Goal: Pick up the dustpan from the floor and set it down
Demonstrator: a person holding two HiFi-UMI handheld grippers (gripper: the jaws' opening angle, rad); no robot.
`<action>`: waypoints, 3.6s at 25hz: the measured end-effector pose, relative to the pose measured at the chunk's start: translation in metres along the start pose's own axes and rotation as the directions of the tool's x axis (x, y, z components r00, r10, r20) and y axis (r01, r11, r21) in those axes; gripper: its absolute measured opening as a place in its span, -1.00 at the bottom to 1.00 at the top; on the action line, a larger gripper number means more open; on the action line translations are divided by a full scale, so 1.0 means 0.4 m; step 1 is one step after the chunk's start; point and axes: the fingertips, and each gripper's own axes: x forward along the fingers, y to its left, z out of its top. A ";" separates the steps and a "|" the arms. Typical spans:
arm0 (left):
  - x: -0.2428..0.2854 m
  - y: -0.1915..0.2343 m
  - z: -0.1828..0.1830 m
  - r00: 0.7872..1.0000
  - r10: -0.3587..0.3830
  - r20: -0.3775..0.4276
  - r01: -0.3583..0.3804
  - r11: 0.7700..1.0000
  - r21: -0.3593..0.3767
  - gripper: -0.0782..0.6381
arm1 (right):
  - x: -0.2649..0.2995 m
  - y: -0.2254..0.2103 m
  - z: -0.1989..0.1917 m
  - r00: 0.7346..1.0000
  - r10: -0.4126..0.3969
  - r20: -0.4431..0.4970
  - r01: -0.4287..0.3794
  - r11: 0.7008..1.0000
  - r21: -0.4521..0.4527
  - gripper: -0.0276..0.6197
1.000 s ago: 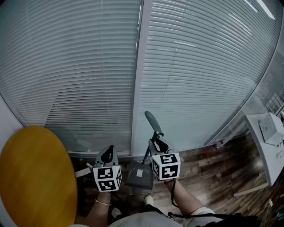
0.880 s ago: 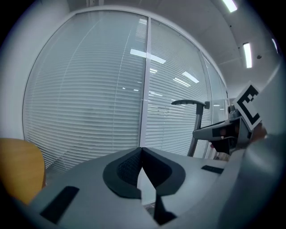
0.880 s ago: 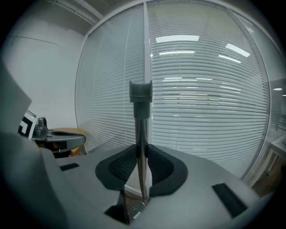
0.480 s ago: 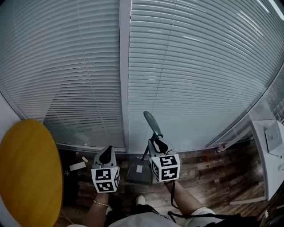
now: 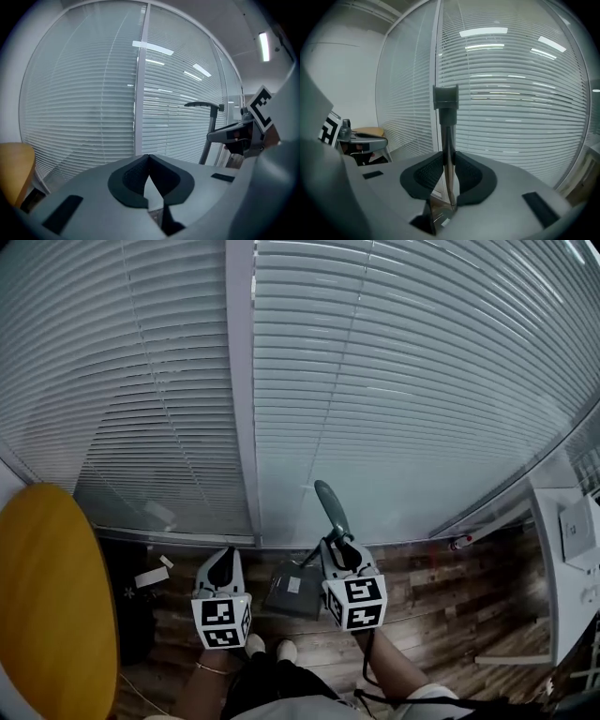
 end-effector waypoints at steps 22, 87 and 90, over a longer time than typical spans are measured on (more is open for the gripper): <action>0.133 -0.012 -0.083 0.996 -0.072 -0.042 0.074 0.996 0.045 -0.73 | 0.089 -0.028 -0.124 0.999 -0.015 -0.049 0.017 0.999 0.040 -0.62; 0.255 0.025 -0.562 0.984 -0.105 -0.146 0.102 0.994 -0.025 -0.73 | 0.437 -0.078 -0.546 0.981 -0.106 -0.163 0.115 0.992 0.046 -0.61; 0.248 0.027 -0.559 0.985 -0.102 -0.142 0.099 0.995 -0.025 -0.73 | 0.434 -0.077 -0.544 0.982 -0.101 -0.161 0.110 0.993 0.045 -0.55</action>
